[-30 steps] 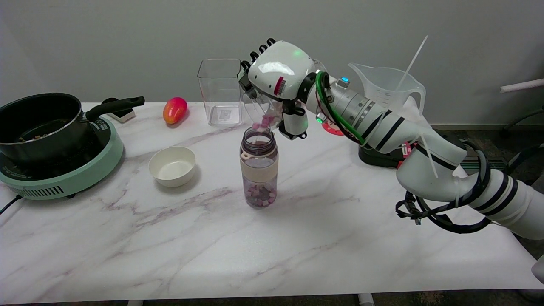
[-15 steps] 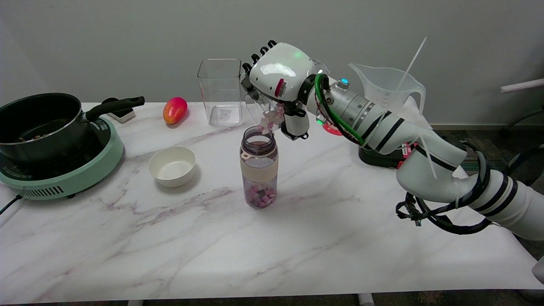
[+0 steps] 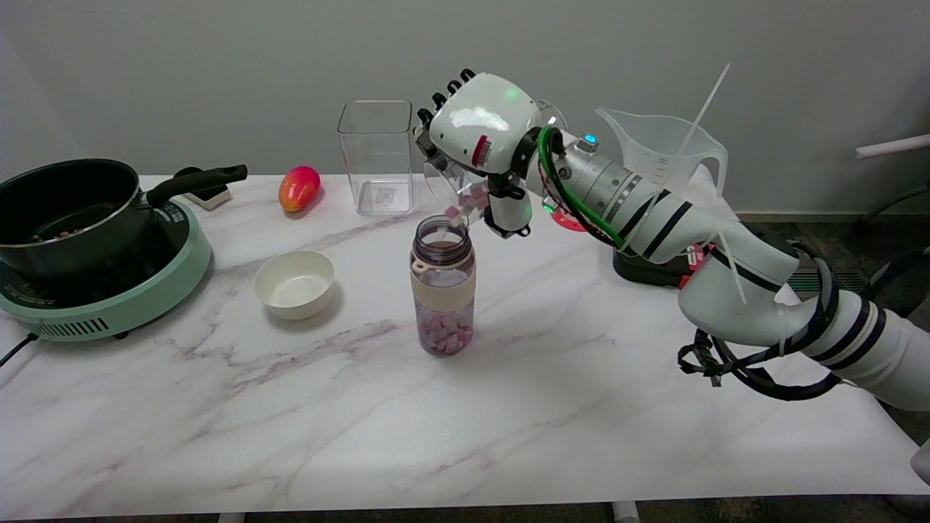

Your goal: Pour the contents of the measuring cup into the bottle.

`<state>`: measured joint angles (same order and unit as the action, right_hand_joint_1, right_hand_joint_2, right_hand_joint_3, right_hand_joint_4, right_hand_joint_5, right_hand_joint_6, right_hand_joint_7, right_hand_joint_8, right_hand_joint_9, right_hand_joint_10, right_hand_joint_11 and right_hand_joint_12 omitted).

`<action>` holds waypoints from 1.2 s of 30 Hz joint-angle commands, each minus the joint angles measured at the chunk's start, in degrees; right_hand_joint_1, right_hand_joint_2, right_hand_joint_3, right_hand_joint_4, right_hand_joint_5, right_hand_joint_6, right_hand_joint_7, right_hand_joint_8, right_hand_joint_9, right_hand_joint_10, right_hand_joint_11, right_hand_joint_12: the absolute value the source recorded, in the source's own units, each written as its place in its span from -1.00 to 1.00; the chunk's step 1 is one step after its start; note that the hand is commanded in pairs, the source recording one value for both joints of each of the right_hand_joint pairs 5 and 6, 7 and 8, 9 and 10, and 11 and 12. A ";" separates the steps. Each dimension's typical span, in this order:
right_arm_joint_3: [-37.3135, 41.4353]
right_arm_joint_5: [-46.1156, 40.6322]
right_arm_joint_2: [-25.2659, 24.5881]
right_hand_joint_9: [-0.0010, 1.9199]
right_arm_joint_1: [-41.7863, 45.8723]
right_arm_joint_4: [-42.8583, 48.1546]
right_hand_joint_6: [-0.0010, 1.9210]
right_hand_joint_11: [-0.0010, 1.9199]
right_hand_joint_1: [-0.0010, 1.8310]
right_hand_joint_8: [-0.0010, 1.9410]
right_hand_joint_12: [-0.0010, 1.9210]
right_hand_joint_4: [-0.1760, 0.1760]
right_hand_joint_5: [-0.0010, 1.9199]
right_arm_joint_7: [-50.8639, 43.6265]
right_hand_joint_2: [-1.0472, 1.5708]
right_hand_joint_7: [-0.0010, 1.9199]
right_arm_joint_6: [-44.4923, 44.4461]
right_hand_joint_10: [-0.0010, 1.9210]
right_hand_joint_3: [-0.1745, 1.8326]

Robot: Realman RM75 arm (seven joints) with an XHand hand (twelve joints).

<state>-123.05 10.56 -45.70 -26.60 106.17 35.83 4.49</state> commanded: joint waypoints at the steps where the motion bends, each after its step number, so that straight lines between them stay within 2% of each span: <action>1: -0.03 -0.13 0.18 0.33 -0.36 0.00 0.37 0.12 0.68 0.45 0.12 0.00 0.37 -1.56 -0.18 0.47 0.42 0.33 0.92; 36: -0.03 -0.33 0.18 0.35 0.01 0.33 0.35 0.13 0.68 0.46 0.13 0.00 0.35 -3.37 -0.17 0.48 -0.62 0.35 0.89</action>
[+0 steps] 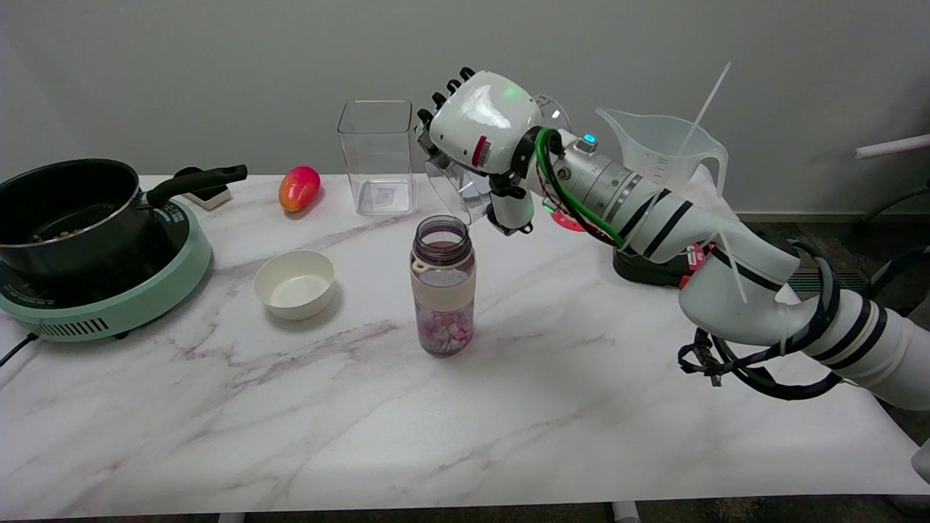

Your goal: Pour the contents of the measuring cup into the bottle.

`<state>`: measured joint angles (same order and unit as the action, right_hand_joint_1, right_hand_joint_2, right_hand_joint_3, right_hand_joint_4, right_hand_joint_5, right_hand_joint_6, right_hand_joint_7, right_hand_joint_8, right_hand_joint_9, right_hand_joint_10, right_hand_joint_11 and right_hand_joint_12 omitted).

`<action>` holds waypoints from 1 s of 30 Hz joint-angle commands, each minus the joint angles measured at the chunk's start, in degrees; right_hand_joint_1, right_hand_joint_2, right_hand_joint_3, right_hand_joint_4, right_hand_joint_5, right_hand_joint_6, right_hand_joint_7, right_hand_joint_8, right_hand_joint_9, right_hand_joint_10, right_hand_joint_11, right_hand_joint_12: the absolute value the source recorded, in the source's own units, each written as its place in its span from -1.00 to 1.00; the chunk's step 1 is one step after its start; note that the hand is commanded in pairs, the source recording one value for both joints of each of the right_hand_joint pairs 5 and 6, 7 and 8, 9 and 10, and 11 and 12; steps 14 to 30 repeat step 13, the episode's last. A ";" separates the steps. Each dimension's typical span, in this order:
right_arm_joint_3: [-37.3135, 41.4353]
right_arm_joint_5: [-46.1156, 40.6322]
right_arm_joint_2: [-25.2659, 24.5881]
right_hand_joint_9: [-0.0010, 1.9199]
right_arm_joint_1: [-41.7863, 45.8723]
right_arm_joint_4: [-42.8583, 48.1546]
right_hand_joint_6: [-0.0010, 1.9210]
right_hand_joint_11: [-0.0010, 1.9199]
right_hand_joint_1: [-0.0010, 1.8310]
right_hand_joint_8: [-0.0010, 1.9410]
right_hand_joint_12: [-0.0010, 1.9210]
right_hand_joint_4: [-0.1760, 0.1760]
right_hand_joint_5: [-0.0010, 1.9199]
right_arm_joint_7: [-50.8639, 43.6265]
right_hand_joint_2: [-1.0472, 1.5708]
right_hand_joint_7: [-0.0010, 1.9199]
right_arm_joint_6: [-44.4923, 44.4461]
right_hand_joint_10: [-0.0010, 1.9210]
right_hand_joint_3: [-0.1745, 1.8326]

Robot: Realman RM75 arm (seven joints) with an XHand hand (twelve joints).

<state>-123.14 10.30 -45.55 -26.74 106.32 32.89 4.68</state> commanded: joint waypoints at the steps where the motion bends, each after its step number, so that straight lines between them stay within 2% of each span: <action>1: 0.06 -0.11 0.02 0.35 0.16 0.17 0.35 0.13 0.68 0.46 0.13 0.00 0.35 -0.38 -0.17 0.48 -0.81 0.35 0.89; 6: 4.29 -2.43 -0.73 0.35 2.33 0.33 0.35 0.14 0.69 0.46 0.13 0.00 0.36 2.19 -0.17 0.48 -1.19 0.35 0.88; 9: 13.26 -5.64 -2.06 0.35 5.88 0.33 0.35 0.14 0.69 0.46 0.14 0.00 0.35 6.35 -0.16 0.48 -3.11 0.35 0.88; 13: 27.81 -14.51 -4.48 0.35 12.28 0.03 0.35 0.14 0.69 0.47 0.14 0.00 0.35 14.62 -0.16 0.49 -6.23 0.35 0.88; 30: 27.81 -14.51 -4.48 0.35 12.28 0.03 0.35 0.14 0.69 0.47 0.14 0.00 0.35 14.62 -0.16 0.49 -6.23 0.35 0.88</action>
